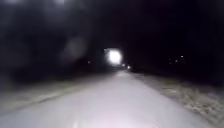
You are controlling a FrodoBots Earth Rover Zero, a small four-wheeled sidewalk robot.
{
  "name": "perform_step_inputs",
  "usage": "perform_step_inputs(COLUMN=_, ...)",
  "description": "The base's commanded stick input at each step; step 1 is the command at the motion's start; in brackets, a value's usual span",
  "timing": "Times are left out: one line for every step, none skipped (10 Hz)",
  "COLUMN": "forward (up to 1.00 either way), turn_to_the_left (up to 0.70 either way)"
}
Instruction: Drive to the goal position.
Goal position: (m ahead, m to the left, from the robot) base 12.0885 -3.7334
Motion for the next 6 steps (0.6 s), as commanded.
perform_step_inputs(forward=1.00, turn_to_the_left=0.00)
perform_step_inputs(forward=1.00, turn_to_the_left=0.00)
perform_step_inputs(forward=1.00, turn_to_the_left=0.00)
perform_step_inputs(forward=1.00, turn_to_the_left=-0.32)
perform_step_inputs(forward=1.00, turn_to_the_left=-0.37)
perform_step_inputs(forward=1.00, turn_to_the_left=-0.40)
